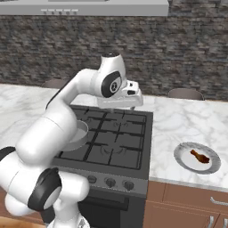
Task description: Retrieve the frozen meat and place it in the pot on a burner. Then turn the burner on.
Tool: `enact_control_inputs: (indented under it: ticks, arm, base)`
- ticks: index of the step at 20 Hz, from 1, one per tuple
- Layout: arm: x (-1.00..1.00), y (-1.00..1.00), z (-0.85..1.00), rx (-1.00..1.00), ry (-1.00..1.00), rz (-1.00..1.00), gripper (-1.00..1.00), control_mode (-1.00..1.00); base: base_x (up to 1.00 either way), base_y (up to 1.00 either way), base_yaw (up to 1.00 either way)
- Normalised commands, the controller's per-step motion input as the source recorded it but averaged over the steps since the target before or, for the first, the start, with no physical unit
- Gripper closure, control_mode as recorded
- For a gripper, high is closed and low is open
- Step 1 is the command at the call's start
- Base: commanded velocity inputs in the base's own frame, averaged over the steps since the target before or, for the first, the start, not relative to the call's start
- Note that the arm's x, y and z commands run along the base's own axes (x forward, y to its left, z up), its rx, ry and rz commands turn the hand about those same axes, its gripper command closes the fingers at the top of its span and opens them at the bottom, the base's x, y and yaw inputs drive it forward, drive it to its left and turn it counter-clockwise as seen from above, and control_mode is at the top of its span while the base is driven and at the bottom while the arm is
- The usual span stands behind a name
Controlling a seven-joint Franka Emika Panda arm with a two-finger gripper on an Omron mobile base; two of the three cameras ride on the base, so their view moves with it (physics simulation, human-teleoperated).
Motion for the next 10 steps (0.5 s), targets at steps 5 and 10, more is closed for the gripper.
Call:
enact_control_inputs:
  ticks: [5, 10]
  arm:
    - [0.07, -0.79, -0.14, -0.12, 0.01, 0.00, -1.00, -1.00]
    - [0.21, -0.83, -0.08, -0.10, 0.02, 0.04, -1.00, -1.00]
  base:
    - [0.00, 0.00, 0.00]
    - [0.00, 0.00, 0.00]
